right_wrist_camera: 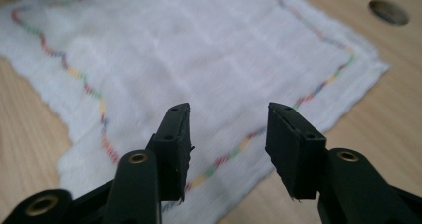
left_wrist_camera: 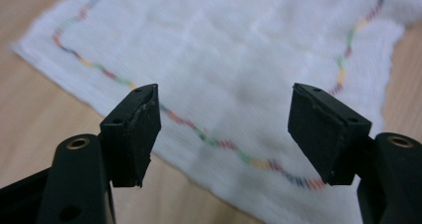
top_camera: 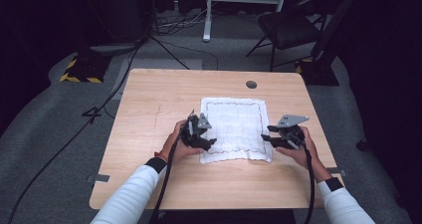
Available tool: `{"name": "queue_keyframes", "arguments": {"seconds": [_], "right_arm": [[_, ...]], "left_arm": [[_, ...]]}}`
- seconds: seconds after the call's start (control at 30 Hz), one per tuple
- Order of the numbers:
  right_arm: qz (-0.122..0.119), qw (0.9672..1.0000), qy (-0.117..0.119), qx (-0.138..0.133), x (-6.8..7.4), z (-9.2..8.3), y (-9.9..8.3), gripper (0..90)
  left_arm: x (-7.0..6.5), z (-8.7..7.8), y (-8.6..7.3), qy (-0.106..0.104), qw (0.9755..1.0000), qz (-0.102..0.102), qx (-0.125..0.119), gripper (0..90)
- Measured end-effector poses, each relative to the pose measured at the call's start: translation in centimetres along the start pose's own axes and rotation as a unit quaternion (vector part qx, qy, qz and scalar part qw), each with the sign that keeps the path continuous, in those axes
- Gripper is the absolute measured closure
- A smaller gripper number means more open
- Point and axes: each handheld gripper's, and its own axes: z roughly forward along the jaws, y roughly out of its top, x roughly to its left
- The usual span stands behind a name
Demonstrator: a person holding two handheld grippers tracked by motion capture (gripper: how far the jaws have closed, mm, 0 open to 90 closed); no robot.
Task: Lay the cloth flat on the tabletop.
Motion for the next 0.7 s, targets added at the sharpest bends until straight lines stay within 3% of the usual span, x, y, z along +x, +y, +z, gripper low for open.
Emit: {"name": "queue_keyframes", "arguments": {"seconds": [0.07, 0.13, 0.33, 0.43, 0.53, 0.7], "right_arm": [[-0.013, 0.9997, -0.005, 0.022, 0.7, 0.2, -0.8, 50.0], [-0.007, 0.9996, 0.007, 0.026, 1.1, 0.3, -1.5, 49.2], [-0.013, 0.9979, 0.006, 0.063, 2.0, 0.6, -3.3, 47.5], [0.008, 0.9986, 0.012, 0.05, 2.0, 0.0, -4.2, 48.8], [0.024, 0.9986, 0.013, 0.045, 2.1, -0.7, -5.0, 48.8], [0.019, 0.9985, 0.007, 0.051, 2.7, -1.8, -5.8, 48.8]], "left_arm": [[-0.6, 0.4, -0.8, -0.004, 0.9999, -0.002, 0.016, 27.9], [-0.8, 0.8, -1.4, -0.007, 0.9996, 0.002, 0.027, 28.1], [-0.6, 0.5, -2.7, -0.028, 0.9992, -0.026, 0.012, 30.0], [-0.5, 0.3, -3.3, -0.04, 0.9982, -0.044, 0.007, 30.0], [-0.7, -0.2, -3.6, -0.044, 0.9981, -0.041, 0.015, 29.9], [-2.0, -0.9, -4.2, -0.037, 0.9991, -0.02, 0.01, 30.0]]}}
